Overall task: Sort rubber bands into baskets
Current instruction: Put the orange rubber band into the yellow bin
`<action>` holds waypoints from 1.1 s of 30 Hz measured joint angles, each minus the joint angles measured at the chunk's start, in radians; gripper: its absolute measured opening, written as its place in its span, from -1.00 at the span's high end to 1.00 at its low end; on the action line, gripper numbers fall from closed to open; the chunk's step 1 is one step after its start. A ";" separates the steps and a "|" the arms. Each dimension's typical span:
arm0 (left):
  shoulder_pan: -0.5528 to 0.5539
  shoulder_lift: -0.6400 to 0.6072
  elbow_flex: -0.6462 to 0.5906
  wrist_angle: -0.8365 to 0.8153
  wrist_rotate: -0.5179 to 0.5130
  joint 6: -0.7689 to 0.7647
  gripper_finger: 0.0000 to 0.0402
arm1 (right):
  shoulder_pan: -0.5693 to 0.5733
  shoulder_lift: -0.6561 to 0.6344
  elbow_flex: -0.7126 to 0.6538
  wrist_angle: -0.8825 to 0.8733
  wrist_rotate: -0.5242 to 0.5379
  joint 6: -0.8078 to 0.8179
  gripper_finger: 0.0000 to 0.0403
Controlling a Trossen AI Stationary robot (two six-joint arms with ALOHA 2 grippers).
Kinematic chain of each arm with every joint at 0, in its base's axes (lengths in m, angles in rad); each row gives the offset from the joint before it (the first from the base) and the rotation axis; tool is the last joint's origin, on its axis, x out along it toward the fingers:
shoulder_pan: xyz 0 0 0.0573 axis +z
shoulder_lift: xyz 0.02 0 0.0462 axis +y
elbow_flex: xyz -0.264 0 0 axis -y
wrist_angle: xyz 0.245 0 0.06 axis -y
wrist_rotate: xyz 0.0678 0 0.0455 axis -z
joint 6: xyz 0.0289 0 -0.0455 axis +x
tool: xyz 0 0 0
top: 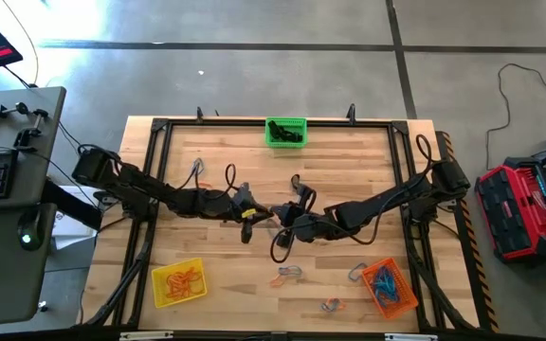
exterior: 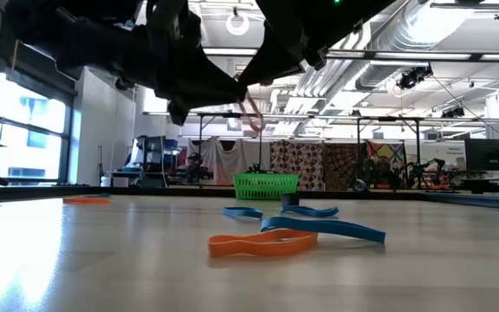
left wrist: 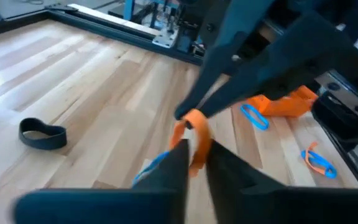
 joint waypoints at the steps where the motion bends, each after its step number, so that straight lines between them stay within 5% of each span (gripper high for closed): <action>1: 0.000 -0.007 0.000 -0.009 0.016 0.010 0.89 | 0.000 0.000 0.000 0.000 -0.002 0.003 0.99; 9: 0.002 -0.150 0.000 -0.232 0.106 0.066 0.99 | 0.010 0.000 0.000 -0.005 -0.005 -0.020 0.62; 16: -0.039 -0.407 0.000 -0.562 0.276 0.069 0.99 | 0.013 -0.038 0.000 -0.038 0.001 -0.031 0.30; 24: -0.243 -0.630 0.000 -0.856 0.286 -0.046 1.00 | 0.013 -0.069 0.000 -0.132 0.016 -0.004 0.38; 33: -0.571 -0.625 0.000 -1.045 0.247 -0.302 1.00 | 0.014 -0.068 0.000 -0.234 0.028 0.083 0.58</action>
